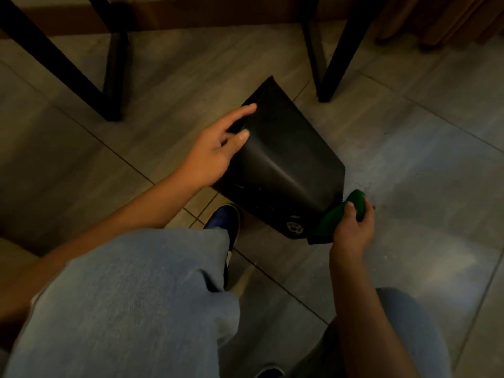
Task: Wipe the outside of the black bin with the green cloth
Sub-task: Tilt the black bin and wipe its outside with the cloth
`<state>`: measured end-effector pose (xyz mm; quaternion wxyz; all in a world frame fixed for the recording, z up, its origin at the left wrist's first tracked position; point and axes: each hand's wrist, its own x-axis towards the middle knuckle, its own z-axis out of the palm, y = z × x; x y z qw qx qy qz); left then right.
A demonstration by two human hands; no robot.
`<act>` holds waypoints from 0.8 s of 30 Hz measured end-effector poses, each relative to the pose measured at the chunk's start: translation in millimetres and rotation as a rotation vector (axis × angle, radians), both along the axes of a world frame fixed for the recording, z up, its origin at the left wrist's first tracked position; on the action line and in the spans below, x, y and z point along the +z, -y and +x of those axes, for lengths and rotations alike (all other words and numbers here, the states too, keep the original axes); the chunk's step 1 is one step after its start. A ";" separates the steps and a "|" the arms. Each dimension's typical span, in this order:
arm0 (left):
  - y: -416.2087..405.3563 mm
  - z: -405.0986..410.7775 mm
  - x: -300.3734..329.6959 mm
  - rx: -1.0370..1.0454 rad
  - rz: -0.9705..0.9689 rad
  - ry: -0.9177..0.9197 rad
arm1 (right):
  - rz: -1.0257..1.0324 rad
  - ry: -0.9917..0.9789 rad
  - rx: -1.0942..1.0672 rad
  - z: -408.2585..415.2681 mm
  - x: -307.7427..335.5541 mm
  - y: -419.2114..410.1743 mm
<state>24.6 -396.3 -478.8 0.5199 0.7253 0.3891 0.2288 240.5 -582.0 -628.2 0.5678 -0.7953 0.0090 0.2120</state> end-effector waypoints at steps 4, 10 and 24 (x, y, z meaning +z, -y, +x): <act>-14.6 16.7 25.1 -0.123 0.036 -0.036 | 0.080 -0.050 0.000 6.9 10.9 1.3; -28.3 3.7 27.7 -0.342 0.184 -0.171 | 0.102 -0.087 0.008 -1.0 20.4 -1.9; -21.3 33.4 23.8 -0.158 -0.111 -0.074 | -0.025 0.377 0.374 -1.7 61.3 10.5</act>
